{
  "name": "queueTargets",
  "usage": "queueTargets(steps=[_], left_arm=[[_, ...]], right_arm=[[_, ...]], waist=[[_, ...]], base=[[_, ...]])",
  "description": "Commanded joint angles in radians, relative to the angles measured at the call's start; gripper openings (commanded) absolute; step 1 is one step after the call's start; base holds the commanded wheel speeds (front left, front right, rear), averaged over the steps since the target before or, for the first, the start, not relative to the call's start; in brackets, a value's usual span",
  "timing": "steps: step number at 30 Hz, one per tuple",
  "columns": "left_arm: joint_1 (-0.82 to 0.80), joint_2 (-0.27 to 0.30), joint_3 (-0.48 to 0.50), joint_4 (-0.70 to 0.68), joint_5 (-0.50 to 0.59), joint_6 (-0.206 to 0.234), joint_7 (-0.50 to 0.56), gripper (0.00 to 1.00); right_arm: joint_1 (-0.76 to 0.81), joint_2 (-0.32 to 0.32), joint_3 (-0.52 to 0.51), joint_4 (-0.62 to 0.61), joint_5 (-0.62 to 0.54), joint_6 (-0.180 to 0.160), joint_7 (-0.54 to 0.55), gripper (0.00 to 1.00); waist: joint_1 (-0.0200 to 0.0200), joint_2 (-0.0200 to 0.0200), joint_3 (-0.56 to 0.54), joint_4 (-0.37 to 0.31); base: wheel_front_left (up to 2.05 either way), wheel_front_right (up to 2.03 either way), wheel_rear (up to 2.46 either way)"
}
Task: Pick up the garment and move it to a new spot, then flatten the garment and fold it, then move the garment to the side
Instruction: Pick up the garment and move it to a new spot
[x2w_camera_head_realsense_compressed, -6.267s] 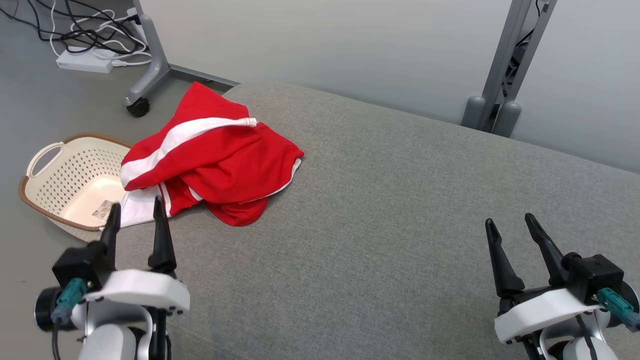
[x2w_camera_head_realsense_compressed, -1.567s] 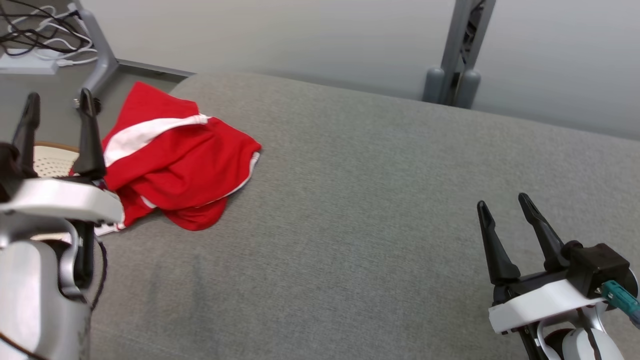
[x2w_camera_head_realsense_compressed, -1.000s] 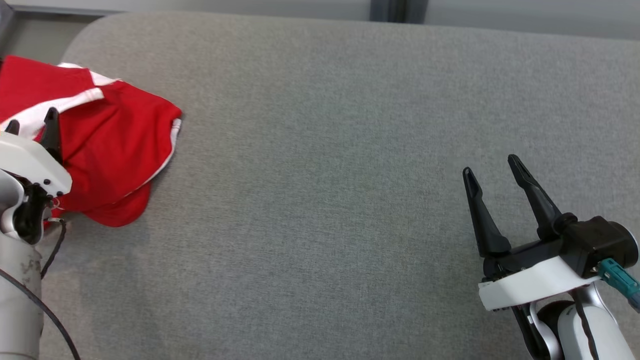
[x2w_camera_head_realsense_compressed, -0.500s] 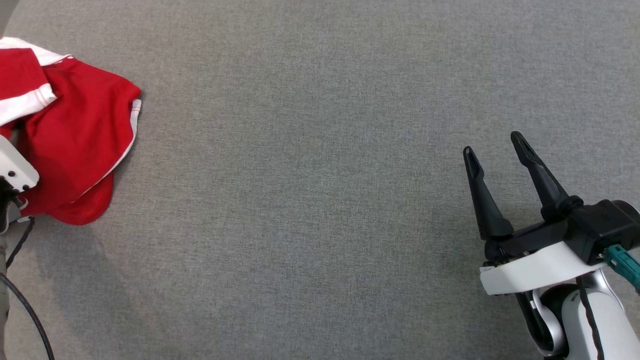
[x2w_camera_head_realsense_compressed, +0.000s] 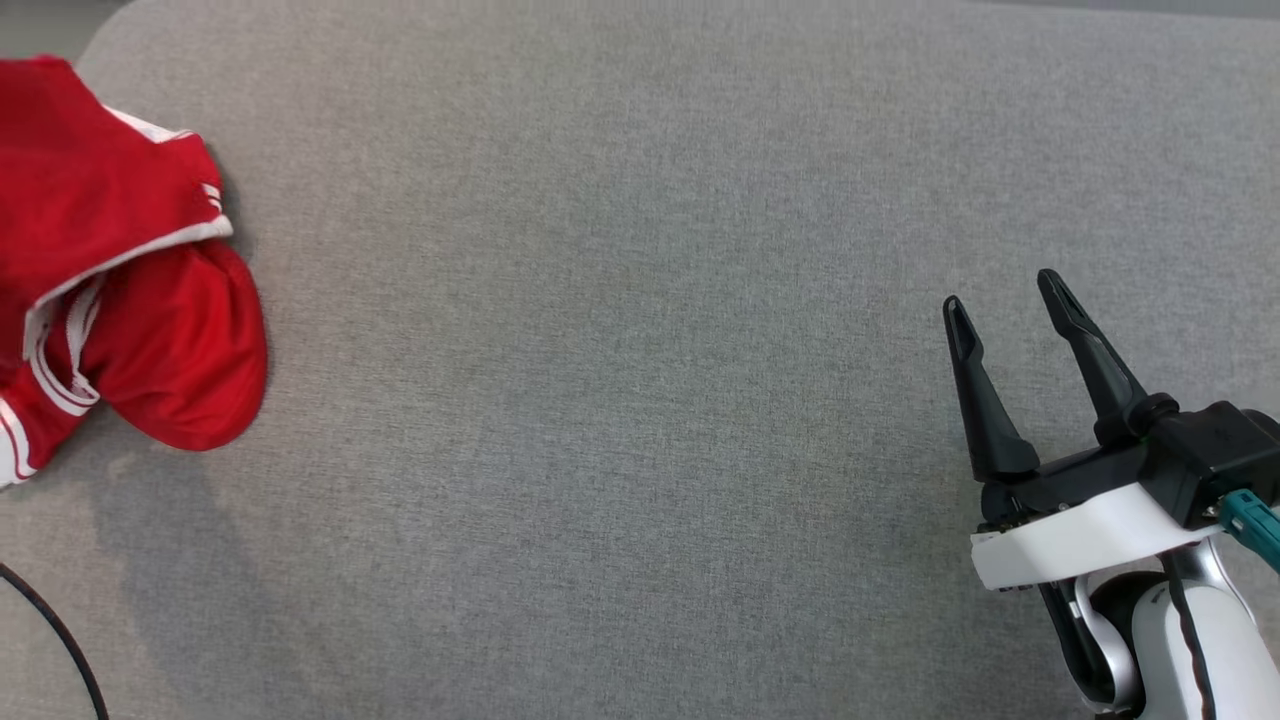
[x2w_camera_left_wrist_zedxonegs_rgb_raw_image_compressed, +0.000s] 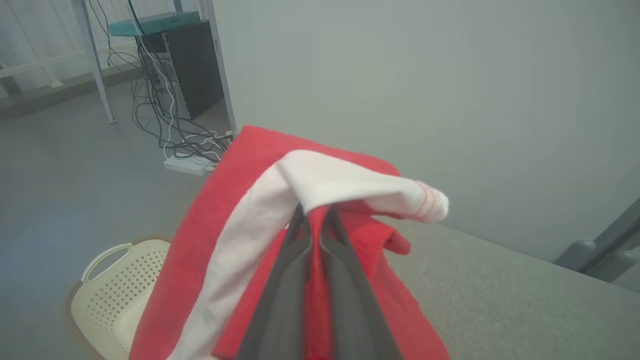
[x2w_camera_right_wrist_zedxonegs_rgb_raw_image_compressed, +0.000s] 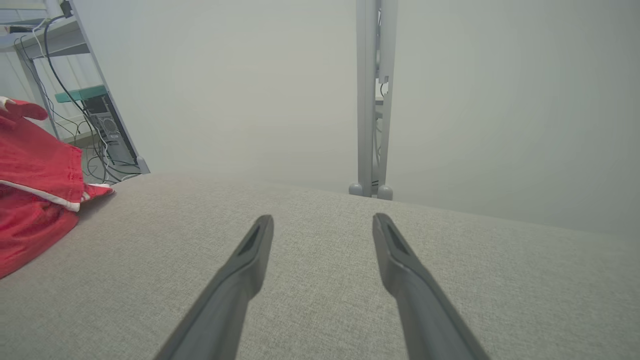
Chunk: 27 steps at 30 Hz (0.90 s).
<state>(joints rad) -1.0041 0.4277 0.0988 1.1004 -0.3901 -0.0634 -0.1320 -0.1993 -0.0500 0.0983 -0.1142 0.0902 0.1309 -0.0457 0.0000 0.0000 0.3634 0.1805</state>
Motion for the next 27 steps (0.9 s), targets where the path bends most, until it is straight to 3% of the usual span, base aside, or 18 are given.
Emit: queueTargets(steps=[1, 7, 13, 22, 27], left_arm=[[-0.016, 0.006, 0.000, -0.015, 0.004, 0.003, -0.023, 0.00], [0.013, -0.003, -0.024, -0.135, 0.028, 0.007, -0.101, 0.00], [0.153, -0.061, -0.050, -0.400, 0.038, 0.033, -0.105, 0.00], [0.552, -0.143, -0.125, -0.996, 0.060, 0.127, 0.108, 0.00], [0.690, -0.171, -0.212, -1.196, 0.082, 0.152, 0.240, 0.00]], right_arm=[[0.008, -0.003, -0.003, 0.003, 0.006, 0.000, -0.008, 1.00], [0.027, -0.001, -0.017, 0.017, 0.018, 0.000, -0.025, 1.00], [0.052, 0.000, -0.040, 0.028, 0.049, 0.000, -0.044, 1.00], [0.067, 0.000, -0.062, 0.036, 0.076, 0.000, -0.066, 1.00], [0.071, 0.000, -0.080, 0.038, 0.087, 0.000, -0.075, 1.00]], waist=[[0.0000, 0.0000, -0.021, 0.008], [0.0000, 0.0000, -0.090, 0.009], [0.0000, 0.0000, -0.155, -0.003], [0.0000, 0.0000, -0.195, -0.070], [0.0000, 0.0000, -0.189, -0.124]], base=[[0.00, 0.00, 0.00], [0.00, 0.00, 0.00], [0.00, 0.00, 0.00], [0.00, 0.00, 0.00], [0.00, 0.00, 0.00]])
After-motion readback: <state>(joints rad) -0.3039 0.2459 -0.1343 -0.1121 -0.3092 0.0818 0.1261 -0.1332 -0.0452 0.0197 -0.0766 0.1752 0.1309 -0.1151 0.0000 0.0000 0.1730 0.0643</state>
